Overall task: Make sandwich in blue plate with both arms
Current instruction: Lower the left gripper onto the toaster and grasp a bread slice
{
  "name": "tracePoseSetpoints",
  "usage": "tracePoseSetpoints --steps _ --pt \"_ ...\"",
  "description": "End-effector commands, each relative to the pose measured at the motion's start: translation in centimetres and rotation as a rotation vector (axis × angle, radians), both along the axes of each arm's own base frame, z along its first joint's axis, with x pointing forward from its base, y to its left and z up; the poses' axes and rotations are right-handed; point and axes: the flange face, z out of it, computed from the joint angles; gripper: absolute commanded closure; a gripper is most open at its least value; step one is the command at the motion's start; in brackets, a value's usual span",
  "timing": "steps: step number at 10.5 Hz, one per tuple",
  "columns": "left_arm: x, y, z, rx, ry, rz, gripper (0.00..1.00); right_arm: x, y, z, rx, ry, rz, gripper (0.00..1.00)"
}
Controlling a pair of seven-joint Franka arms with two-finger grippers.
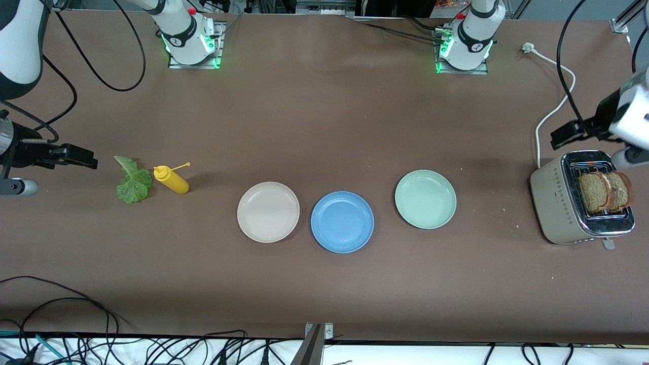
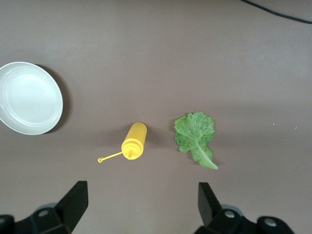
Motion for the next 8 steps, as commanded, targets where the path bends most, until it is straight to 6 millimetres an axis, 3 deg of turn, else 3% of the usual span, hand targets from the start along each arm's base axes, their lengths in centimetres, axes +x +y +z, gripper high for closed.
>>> tracePoseSetpoints --steps 1,3,4,5,7,8 --pt "1.1 1.6 -0.2 0.123 0.026 -0.108 0.00 -0.7 -0.2 0.3 0.025 0.026 0.037 0.00" --pt "2.2 2.4 -0.9 0.156 0.006 -0.181 0.00 -0.8 0.8 0.5 0.023 0.025 0.053 0.00" --pt "3.2 3.8 -2.8 0.151 0.024 -0.185 0.00 -0.8 0.5 0.4 0.022 0.028 0.050 0.00" --pt "3.5 5.5 -3.6 0.143 0.034 -0.162 0.00 -0.8 0.7 0.5 0.013 0.027 0.042 0.00" --pt "4.3 6.8 -5.0 0.121 0.024 -0.150 0.00 -0.8 1.3 0.6 -0.005 0.022 0.051 0.00" --pt "5.1 8.7 -6.6 0.079 0.013 -0.117 0.00 -0.7 1.8 0.7 -0.017 0.008 0.059 0.00"
